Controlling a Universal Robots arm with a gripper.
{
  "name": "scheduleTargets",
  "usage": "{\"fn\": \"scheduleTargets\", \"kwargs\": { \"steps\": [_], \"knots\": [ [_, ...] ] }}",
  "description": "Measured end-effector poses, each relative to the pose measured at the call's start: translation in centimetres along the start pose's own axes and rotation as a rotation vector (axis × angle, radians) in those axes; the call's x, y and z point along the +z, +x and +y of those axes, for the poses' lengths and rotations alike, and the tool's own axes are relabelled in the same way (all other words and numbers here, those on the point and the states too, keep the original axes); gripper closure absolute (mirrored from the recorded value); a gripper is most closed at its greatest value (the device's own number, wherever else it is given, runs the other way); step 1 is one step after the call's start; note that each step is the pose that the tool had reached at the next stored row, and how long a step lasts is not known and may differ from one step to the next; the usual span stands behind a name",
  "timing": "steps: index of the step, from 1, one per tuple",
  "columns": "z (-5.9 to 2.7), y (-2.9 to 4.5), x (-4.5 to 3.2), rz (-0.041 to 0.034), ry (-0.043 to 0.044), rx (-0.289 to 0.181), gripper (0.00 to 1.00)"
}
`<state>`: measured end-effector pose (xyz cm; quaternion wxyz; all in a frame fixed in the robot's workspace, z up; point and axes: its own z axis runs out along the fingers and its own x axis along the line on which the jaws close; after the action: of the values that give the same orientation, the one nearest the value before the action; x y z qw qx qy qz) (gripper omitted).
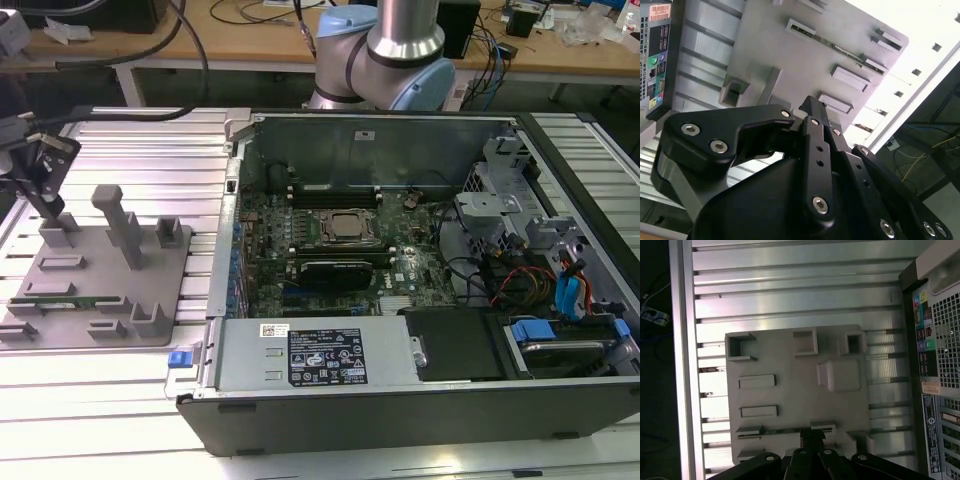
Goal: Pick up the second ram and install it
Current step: 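Reach for the second ram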
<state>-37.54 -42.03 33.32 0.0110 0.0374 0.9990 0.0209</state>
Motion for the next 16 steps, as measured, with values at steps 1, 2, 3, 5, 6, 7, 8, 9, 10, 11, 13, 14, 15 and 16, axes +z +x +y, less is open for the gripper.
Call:
{"fn": "scheduleTargets", "kwargs": {
  "steps": [1, 2, 3, 5, 6, 7, 8, 9, 10, 11, 13, 14, 15, 16],
  "knots": [
    [-0.24, 0.07, 0.37, 0.0003, 0.0000, 0.000, 0.92],
    [-0.48, 0.12, 0.74, 0.0007, 0.0000, 0.000, 0.92],
    [-0.68, 0.18, 1.09, 0.0008, 0.0000, 0.000, 0.92],
    [-0.89, 0.26, 1.47, 0.0009, 0.0000, 0.000, 0.92],
    [-0.94, 0.28, 1.55, 0.0008, -0.0002, 0.000, 0.92],
    [-0.98, 0.30, 1.62, 0.0007, -0.0001, 0.000, 0.92],
    [-1.01, 0.34, 1.69, 0.0010, 0.0002, 0.000, 0.92],
    [-1.01, 0.34, 1.69, 0.0011, 0.0002, 0.000, 0.92],
    [-1.01, 0.34, 1.71, 0.0010, 0.0000, 0.000, 0.92],
    [-1.01, 0.34, 1.71, 0.0010, 0.0000, 0.000, 0.92],
    [-1.01, 0.34, 1.71, 0.0009, 0.0000, 0.000, 0.92],
    [-1.01, 0.34, 1.72, 0.0009, 0.0000, 0.000, 0.92],
    [-1.01, 0.34, 1.72, 0.0009, 0.0000, 0.000, 0.92],
    [-1.01, 0.34, 1.72, 0.0009, 0.0000, 0.000, 0.92]
  ]
}}
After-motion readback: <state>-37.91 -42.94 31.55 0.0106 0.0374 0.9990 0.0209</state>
